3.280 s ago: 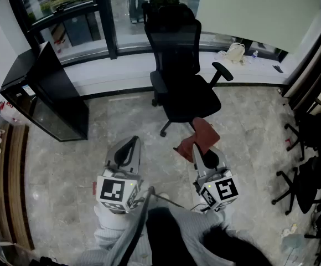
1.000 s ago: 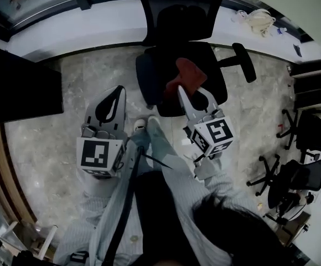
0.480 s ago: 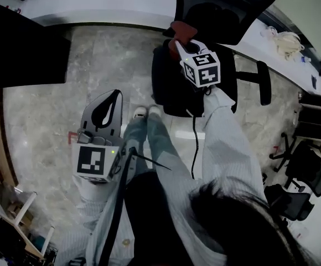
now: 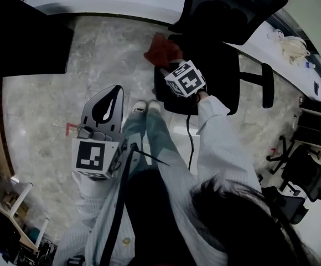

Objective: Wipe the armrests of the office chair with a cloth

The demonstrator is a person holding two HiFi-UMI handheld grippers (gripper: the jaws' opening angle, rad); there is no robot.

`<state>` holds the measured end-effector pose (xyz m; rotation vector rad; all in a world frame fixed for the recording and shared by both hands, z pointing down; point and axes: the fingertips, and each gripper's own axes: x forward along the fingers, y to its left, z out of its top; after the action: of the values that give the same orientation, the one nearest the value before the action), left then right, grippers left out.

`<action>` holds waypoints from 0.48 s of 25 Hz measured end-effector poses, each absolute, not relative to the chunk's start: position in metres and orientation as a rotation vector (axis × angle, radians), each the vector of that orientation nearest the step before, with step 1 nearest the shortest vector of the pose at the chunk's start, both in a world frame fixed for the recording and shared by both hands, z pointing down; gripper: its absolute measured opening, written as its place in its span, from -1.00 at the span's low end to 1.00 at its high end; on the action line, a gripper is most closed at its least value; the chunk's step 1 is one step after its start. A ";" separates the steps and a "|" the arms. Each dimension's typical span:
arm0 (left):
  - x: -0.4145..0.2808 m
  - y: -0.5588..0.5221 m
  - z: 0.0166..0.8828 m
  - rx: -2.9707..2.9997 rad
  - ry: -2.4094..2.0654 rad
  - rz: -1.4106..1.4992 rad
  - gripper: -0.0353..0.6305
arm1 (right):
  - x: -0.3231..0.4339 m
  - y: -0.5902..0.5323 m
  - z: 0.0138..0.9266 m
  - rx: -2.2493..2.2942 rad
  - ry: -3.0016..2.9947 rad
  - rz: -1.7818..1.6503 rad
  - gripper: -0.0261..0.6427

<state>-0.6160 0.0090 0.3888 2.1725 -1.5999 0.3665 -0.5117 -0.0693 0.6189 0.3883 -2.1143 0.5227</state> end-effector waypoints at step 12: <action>-0.573 -0.010 0.386 2.262 -1.486 0.325 -0.88 | -0.476 0.068 0.598 0.268 -2.151 0.659 -0.85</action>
<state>-0.5728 -0.0102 0.3862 2.2623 -1.4863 0.3251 -0.4760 0.0683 0.5984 0.2677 -2.1509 0.6591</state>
